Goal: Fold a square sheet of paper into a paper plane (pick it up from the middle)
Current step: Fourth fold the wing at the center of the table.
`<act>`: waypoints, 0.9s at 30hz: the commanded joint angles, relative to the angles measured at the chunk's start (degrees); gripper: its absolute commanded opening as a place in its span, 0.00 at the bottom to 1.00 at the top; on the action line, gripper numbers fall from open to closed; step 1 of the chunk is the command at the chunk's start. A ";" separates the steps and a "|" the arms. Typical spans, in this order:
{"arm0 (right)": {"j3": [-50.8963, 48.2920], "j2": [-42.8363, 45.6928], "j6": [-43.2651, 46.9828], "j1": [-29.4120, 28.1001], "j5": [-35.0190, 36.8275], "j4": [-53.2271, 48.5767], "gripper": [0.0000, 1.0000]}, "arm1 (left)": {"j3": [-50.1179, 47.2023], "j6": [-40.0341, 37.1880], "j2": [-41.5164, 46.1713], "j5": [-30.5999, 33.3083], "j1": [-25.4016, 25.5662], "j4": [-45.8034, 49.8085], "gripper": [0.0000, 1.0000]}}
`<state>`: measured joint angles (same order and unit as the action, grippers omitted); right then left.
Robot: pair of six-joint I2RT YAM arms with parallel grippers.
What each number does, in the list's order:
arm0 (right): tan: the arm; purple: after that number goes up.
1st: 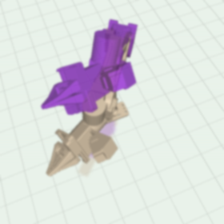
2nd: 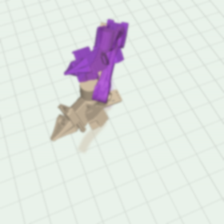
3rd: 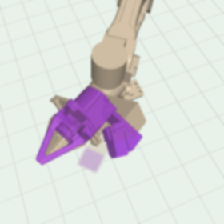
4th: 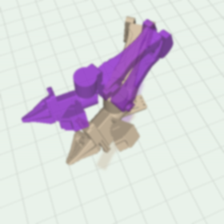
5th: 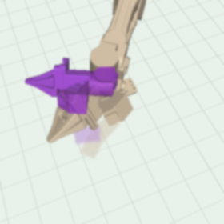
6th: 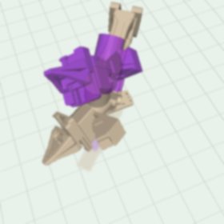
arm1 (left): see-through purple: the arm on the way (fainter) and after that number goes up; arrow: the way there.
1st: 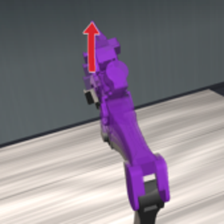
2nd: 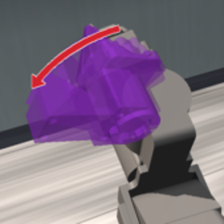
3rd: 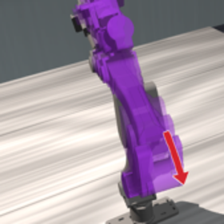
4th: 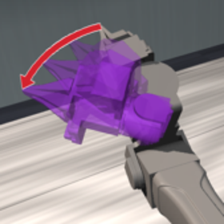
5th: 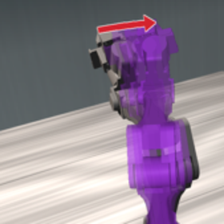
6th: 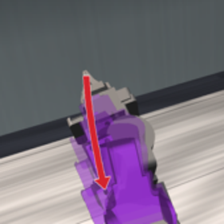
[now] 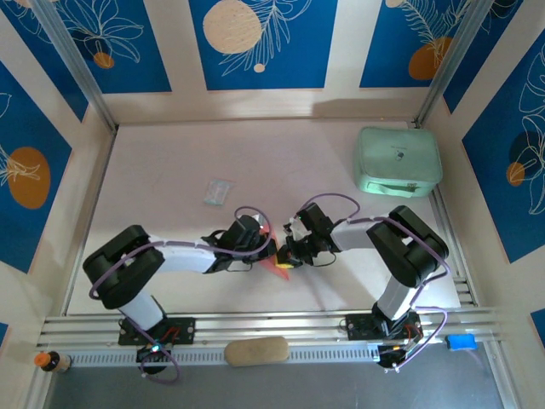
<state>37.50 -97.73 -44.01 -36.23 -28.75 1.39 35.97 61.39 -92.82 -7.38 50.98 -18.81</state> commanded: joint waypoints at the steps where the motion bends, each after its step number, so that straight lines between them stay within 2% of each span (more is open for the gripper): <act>1: -0.83 -2.79 1.12 0.45 3.25 -4.93 0.00 | -0.20 -1.47 -2.95 -3.07 -1.01 4.01 0.02; 10: -1.20 -3.28 0.94 0.24 3.79 -5.58 0.00 | -3.42 -1.69 -5.24 -5.13 -5.70 0.36 0.03; 27: -1.49 -3.71 0.59 0.02 5.06 -5.95 0.00 | 0.03 -4.65 -6.95 -10.67 -13.79 1.87 0.03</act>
<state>37.60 -98.10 -43.83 -36.03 -29.54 1.30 35.44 58.37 -97.38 -18.52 38.68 -21.39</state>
